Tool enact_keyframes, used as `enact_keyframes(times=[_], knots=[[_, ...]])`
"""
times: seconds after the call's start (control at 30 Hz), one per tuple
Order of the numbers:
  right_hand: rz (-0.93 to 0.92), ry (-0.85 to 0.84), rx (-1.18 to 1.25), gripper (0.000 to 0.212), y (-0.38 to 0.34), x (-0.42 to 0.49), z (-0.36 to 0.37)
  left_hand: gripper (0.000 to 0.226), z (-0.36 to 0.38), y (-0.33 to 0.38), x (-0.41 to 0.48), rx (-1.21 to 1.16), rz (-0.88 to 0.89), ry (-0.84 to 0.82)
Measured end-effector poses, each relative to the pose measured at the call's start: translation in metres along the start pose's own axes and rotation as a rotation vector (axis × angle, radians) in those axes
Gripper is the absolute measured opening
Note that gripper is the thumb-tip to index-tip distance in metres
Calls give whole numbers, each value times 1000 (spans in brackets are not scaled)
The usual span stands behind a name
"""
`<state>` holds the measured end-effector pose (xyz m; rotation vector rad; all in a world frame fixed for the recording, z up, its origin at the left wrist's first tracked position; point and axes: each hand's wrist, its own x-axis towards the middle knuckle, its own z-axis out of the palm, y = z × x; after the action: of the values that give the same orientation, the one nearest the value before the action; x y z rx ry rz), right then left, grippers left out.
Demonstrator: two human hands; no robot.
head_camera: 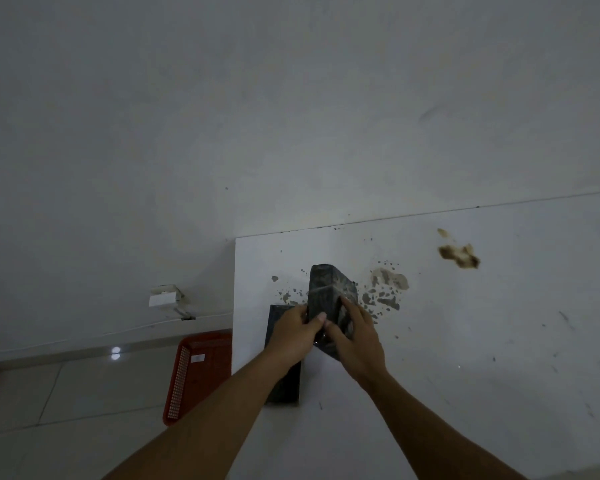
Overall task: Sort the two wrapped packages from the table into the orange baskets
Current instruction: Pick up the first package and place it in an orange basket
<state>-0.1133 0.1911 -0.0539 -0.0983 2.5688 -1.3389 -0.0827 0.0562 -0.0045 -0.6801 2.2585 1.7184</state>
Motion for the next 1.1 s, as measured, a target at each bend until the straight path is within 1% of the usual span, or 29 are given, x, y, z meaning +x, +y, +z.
enact_keyframes(times=[0.1,0.17,0.23,0.3,0.4,0.47,0.5,0.57,0.67,0.77,0.83,0.9,1.03,1.1], knots=[[-57,-20,-12,79,-5,1,-5,27,3,2,6,-83,-24,60],[-103,-53,-58,92,-5,0,-8,24,1,7,6,-206,-58,60],[-136,-64,-145,107,-3,-2,-9,22,0,10,7,-256,-81,79],[-175,-37,-263,114,1,-2,-9,22,0,12,8,-256,-84,78],[-251,38,-425,108,4,0,-8,24,2,15,9,-312,-102,79],[-309,86,-423,99,5,1,-6,27,3,17,9,-314,-103,95],[-316,98,-388,96,5,3,-5,28,4,18,10,-311,-100,102],[-266,103,-268,88,3,6,-5,30,3,21,11,-322,-97,104],[-153,126,-25,62,-2,12,-11,32,-4,23,14,-327,-88,123],[-84,129,146,45,-4,15,-20,37,-15,19,17,-271,-84,141],[-43,132,241,41,-5,17,-24,47,-21,16,19,-208,-98,138],[-8,128,319,41,-6,19,-26,54,-24,15,20,-163,-107,132],[7,104,422,39,-9,20,-26,61,-23,17,21,-141,-105,120],[16,103,487,35,-11,19,-27,63,-22,16,22,-105,-94,116]])
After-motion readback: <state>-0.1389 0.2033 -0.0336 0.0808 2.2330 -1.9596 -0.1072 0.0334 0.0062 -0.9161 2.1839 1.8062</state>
